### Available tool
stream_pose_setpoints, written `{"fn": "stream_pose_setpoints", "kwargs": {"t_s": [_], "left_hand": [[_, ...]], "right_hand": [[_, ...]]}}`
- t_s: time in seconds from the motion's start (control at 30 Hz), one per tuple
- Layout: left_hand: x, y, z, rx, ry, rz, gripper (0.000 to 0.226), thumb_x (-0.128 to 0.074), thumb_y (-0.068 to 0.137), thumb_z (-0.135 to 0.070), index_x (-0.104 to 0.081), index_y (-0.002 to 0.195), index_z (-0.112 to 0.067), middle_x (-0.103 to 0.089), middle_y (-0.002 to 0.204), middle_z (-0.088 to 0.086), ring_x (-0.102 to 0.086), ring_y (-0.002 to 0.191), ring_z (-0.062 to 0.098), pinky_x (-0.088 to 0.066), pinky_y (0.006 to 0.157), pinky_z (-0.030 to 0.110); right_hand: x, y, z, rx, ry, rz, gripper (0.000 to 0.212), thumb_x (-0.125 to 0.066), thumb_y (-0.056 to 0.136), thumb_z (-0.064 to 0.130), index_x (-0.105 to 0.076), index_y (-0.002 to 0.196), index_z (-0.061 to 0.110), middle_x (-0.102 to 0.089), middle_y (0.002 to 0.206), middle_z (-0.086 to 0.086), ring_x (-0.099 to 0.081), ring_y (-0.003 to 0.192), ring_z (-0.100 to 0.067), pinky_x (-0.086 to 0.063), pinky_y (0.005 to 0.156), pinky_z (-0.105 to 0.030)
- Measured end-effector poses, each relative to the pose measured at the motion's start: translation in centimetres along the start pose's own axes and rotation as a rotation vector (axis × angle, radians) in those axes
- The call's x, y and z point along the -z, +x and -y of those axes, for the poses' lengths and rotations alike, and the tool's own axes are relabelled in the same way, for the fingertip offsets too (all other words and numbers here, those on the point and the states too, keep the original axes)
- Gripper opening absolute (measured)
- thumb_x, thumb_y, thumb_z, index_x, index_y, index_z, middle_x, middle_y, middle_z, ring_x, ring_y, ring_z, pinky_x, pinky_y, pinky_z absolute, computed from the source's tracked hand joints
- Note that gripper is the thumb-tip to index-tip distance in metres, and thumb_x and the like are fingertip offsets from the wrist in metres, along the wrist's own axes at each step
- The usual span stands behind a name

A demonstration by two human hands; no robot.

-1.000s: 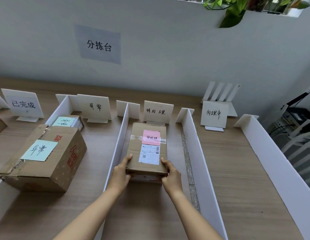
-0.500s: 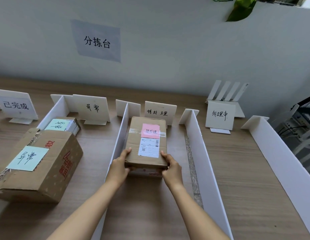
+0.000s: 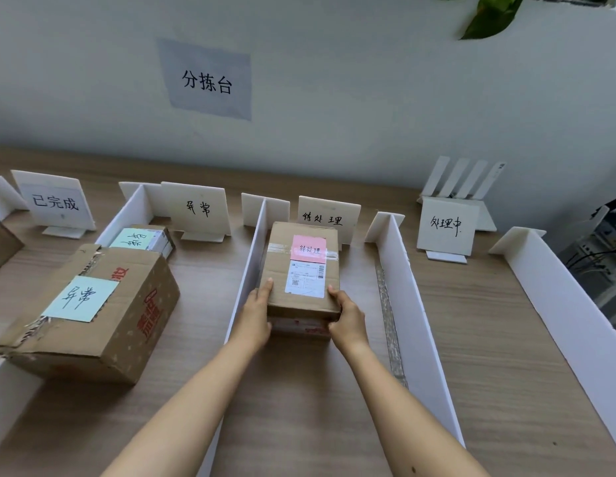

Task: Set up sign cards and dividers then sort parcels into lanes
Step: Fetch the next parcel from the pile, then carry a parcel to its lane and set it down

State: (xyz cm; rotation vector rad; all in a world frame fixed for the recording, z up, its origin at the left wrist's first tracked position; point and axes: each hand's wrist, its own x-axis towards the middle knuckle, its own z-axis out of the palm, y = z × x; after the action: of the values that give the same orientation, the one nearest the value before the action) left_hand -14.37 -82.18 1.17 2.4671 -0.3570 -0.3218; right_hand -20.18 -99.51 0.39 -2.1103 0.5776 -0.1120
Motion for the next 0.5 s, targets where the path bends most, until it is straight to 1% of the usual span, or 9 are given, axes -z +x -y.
{"fn": "stream_pose_setpoints", "kwargs": {"t_s": [0.07, 0.1, 0.17, 0.2, 0.23, 0.3, 0.37, 0.43, 0.5], "left_hand": [[0.4, -1.1, -0.2, -0.016, 0.088, 0.039, 0.080, -0.053, 0.088, 0.000, -0.008, 0.152, -0.019, -0.008, 0.157, 0.014, -0.022, 0.142, 0.029, -0.024, 0.111, 0.029], [0.7, -1.8, -0.4, -0.031, 0.124, 0.037, 0.076, -0.050, 0.091, -0.002, -0.009, 0.152, -0.019, -0.003, 0.158, 0.012, -0.018, 0.143, 0.028, -0.024, 0.112, 0.030], [1.5, -3.1, -0.6, -0.101, 0.193, 0.012, 0.070, -0.047, 0.092, -0.007, -0.011, 0.151, -0.016, -0.002, 0.158, 0.010, -0.013, 0.145, 0.025, -0.026, 0.112, 0.032], [2.2, -3.9, -0.5, -0.149, 0.234, 0.000, 0.068, -0.048, 0.092, -0.010, -0.014, 0.151, -0.015, -0.005, 0.158, 0.009, -0.013, 0.145, 0.023, -0.028, 0.111, 0.032], [3.1, -4.6, -0.3, -0.203, 0.291, -0.008, 0.067, -0.050, 0.091, -0.015, -0.017, 0.150, -0.014, -0.009, 0.158, 0.009, -0.015, 0.145, 0.023, -0.030, 0.110, 0.033], [5.4, -6.2, 0.4, -0.310, 0.456, -0.035, 0.067, -0.055, 0.087, -0.027, -0.027, 0.147, -0.014, -0.023, 0.155, 0.010, -0.027, 0.141, 0.024, -0.033, 0.108, 0.034], [7.7, -7.7, 1.2, -0.350, 0.604, -0.093, 0.067, -0.057, 0.082, -0.037, -0.038, 0.141, -0.013, -0.040, 0.145, 0.011, -0.040, 0.132, 0.028, -0.034, 0.105, 0.035], [10.4, -9.5, 2.3, -0.281, 0.733, -0.146, 0.070, -0.055, 0.080, -0.048, -0.037, 0.140, -0.016, -0.046, 0.138, 0.007, -0.042, 0.127, 0.026, -0.034, 0.102, 0.037], [12.9, -11.2, 3.5, -0.167, 0.866, -0.161, 0.076, -0.052, 0.079, -0.058, -0.030, 0.141, -0.021, -0.043, 0.137, 0.004, -0.038, 0.128, 0.024, -0.032, 0.102, 0.039]], "right_hand": [[0.6, -0.5, 0.8, 0.012, -0.113, 0.055, 0.075, -0.046, 0.076, -0.016, -0.043, 0.141, 0.022, -0.056, 0.131, -0.009, -0.054, 0.119, -0.027, -0.043, 0.099, -0.026], [0.9, -0.8, 1.2, 0.018, -0.182, 0.088, 0.077, -0.046, 0.078, -0.015, -0.038, 0.145, 0.023, -0.050, 0.135, -0.011, -0.052, 0.121, -0.029, -0.042, 0.100, -0.029], [1.3, -1.7, 2.2, 0.005, -0.266, 0.110, 0.082, -0.043, 0.080, -0.014, -0.029, 0.148, 0.029, -0.031, 0.147, -0.015, -0.046, 0.126, -0.034, -0.041, 0.102, -0.033], [1.4, -2.3, 2.8, -0.011, -0.261, 0.087, 0.084, -0.041, 0.080, -0.015, -0.029, 0.148, 0.032, -0.022, 0.151, -0.015, -0.044, 0.128, -0.035, -0.042, 0.102, -0.036], [1.3, -2.9, 3.3, -0.008, -0.248, 0.048, 0.084, -0.040, 0.079, -0.016, -0.030, 0.146, 0.034, -0.019, 0.153, -0.015, -0.043, 0.128, -0.035, -0.043, 0.103, -0.038], [0.8, -4.3, 4.6, 0.061, -0.267, -0.026, 0.077, -0.043, 0.078, -0.012, -0.038, 0.142, 0.032, -0.026, 0.150, -0.011, -0.045, 0.124, -0.033, -0.045, 0.100, -0.043], [0.2, -5.8, 6.0, 0.164, -0.325, -0.062, 0.059, -0.049, 0.078, -0.005, -0.050, 0.131, 0.022, -0.040, 0.139, -0.008, -0.049, 0.117, -0.030, -0.046, 0.096, -0.041], [-0.6, -7.7, 7.9, 0.248, -0.436, -0.042, 0.040, -0.054, 0.079, 0.004, -0.056, 0.117, 0.014, -0.048, 0.126, -0.007, -0.049, 0.111, -0.029, -0.044, 0.091, -0.036], [-1.4, -9.4, 10.0, 0.329, -0.556, -0.006, 0.034, -0.057, 0.077, 0.012, -0.056, 0.112, 0.010, -0.050, 0.121, -0.008, -0.048, 0.107, -0.030, -0.042, 0.087, -0.035]]}}
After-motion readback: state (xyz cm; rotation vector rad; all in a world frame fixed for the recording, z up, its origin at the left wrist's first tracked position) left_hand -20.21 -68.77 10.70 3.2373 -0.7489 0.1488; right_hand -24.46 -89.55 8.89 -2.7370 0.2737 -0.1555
